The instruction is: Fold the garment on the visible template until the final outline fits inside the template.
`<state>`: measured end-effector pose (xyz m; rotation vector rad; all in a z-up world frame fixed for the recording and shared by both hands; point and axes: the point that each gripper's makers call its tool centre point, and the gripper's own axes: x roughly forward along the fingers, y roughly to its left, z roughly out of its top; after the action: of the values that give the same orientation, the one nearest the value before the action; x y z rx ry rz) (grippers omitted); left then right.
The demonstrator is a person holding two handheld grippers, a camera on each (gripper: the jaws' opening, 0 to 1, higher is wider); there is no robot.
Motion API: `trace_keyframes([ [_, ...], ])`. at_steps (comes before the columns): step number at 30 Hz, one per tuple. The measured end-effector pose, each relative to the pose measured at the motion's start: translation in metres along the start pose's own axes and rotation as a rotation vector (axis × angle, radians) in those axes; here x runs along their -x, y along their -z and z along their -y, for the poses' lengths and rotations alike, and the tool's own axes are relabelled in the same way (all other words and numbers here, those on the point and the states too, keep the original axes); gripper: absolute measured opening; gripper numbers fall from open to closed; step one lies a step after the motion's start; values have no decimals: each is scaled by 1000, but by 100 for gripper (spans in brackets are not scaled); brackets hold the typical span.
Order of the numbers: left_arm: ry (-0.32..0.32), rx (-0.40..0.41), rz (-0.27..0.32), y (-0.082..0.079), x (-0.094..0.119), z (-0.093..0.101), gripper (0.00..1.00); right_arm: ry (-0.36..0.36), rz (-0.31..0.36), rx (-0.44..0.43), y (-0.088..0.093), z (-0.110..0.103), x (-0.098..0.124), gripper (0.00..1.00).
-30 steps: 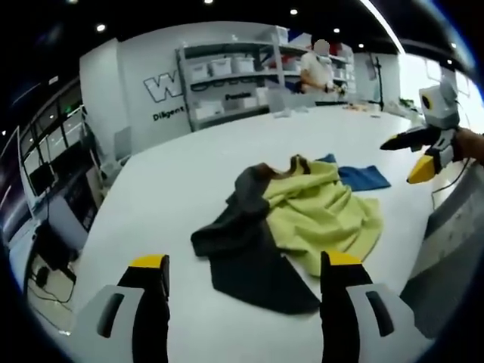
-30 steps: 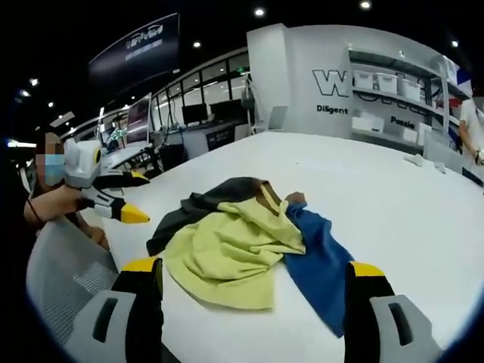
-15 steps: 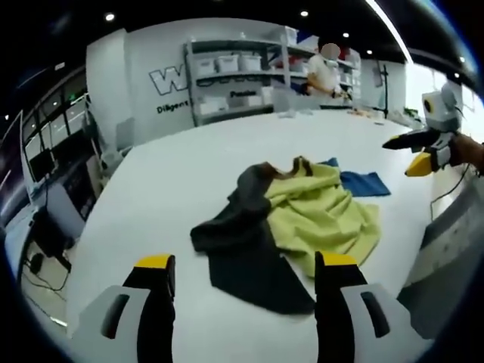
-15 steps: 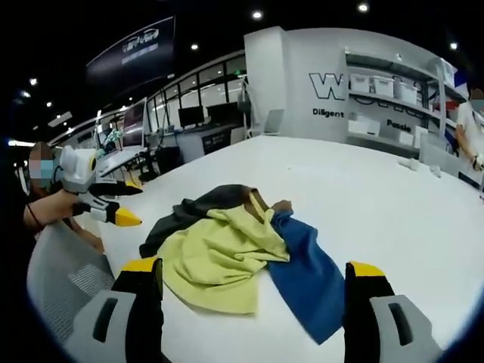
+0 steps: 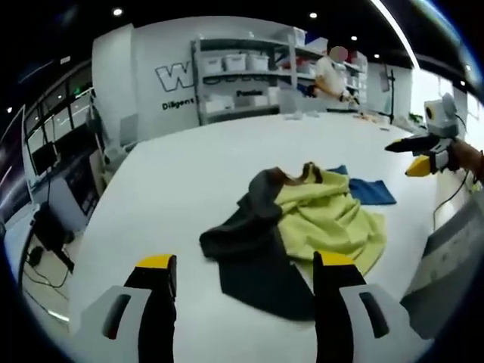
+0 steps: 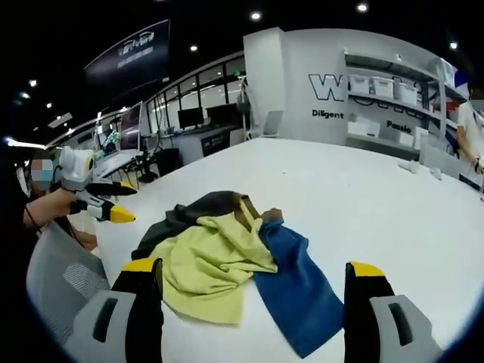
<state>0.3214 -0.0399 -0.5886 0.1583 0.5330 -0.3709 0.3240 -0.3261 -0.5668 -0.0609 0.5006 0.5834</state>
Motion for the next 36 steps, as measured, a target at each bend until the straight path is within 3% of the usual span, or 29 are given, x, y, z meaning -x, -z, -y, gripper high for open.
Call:
trace_keyframes([
  [11,14,109,-30,1,-15,-4,58,-5,-51,18,7,20,-15,93],
  [16,22,99,-68,9,-23,-1,55,-9,-80,15,17,28,-24,89],
  [26,93,58,-167,27,-49,17,46,15,-120,34,36,46,-45,70],
  [32,116,29,-183,33,-62,24,41,39,-167,42,50,57,-55,60],
  [36,116,23,-186,35,-69,26,38,44,-183,39,56,61,-61,59],
])
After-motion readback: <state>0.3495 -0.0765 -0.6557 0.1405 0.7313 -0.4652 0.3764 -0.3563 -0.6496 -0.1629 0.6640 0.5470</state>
